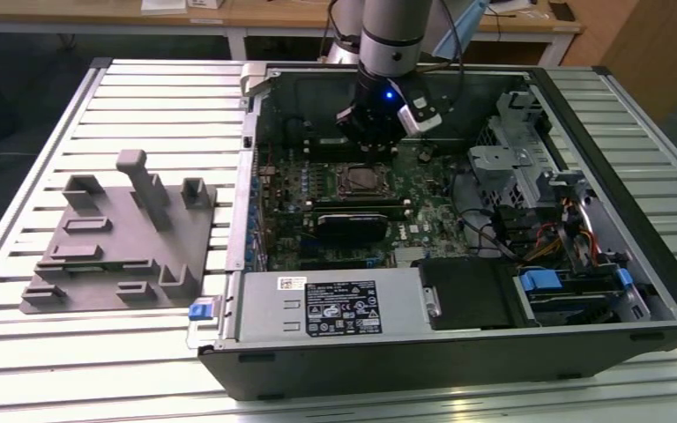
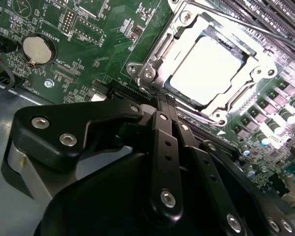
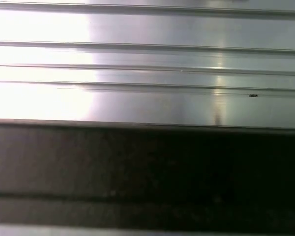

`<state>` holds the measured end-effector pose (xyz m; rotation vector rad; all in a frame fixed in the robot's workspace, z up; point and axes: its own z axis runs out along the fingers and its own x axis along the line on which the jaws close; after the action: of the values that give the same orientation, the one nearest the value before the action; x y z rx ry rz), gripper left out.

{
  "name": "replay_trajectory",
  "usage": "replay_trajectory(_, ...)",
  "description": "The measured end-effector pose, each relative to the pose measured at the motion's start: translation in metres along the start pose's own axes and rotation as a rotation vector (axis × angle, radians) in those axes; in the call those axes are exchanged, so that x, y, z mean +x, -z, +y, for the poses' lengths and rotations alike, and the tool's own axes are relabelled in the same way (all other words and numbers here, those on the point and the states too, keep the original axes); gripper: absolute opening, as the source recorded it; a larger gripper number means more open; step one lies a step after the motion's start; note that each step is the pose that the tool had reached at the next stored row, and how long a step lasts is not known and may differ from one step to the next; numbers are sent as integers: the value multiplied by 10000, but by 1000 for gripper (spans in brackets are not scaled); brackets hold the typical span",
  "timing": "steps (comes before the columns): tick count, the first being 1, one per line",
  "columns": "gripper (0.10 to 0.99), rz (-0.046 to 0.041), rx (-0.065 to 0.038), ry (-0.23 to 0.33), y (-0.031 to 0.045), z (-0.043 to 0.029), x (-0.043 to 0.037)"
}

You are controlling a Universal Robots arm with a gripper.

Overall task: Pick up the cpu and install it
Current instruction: 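Install the first cpu locking lever, then install the second cpu locking lever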

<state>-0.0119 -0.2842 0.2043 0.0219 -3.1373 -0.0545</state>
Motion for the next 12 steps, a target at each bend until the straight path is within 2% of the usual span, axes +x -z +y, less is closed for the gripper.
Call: replay_trajectory(12, 106, 0, 0, 0, 1, -29, -1)
